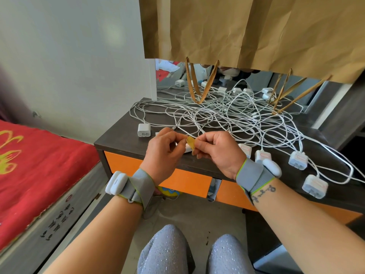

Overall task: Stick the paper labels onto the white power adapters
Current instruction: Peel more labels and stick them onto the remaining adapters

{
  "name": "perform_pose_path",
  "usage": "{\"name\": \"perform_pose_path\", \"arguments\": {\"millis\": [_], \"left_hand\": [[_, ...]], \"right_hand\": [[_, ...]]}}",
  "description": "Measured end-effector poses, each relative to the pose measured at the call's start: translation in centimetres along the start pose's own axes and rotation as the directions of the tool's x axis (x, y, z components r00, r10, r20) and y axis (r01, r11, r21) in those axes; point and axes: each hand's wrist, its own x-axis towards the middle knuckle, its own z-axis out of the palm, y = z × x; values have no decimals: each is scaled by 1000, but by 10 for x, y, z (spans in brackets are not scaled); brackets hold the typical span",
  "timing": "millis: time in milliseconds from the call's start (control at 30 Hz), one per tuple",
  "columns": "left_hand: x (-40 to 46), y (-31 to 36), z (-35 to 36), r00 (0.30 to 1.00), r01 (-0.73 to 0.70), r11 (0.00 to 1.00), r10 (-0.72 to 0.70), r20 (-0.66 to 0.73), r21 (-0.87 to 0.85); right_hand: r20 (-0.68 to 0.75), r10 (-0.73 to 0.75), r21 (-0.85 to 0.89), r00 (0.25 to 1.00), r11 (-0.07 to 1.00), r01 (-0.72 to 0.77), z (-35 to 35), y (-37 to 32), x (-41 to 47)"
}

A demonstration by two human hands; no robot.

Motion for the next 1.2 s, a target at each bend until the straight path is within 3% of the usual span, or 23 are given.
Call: {"name": "perform_pose_path", "arguments": {"millis": [200,467,567,700,867,1200], "left_hand": [[0,0,-8,995,44,984,-27,99,-175],[-2,-7,-9,984,-177,981,176,15,79],[-2,-9,-10,980,-197,972,197,8,127],[1,-6,-15,997,-80,996,80,-5,-29],[3,-3,-18,988,128,965,-106,108,-228],[4,-5,-29,957,210,937,-139,253,-280]], "right_hand": [[76,61,162,995,984,-72,-2,-1,0],[69,64,165,996,983,-75,0,0,0],[81,72,177,994,980,-86,-1,1,0],[81,40,135,996,990,-51,-3,1,0],[102,-53,56,993,997,47,-2,-1,-1],[128,-71,-54,989,995,78,-3,-9,-3]]}}
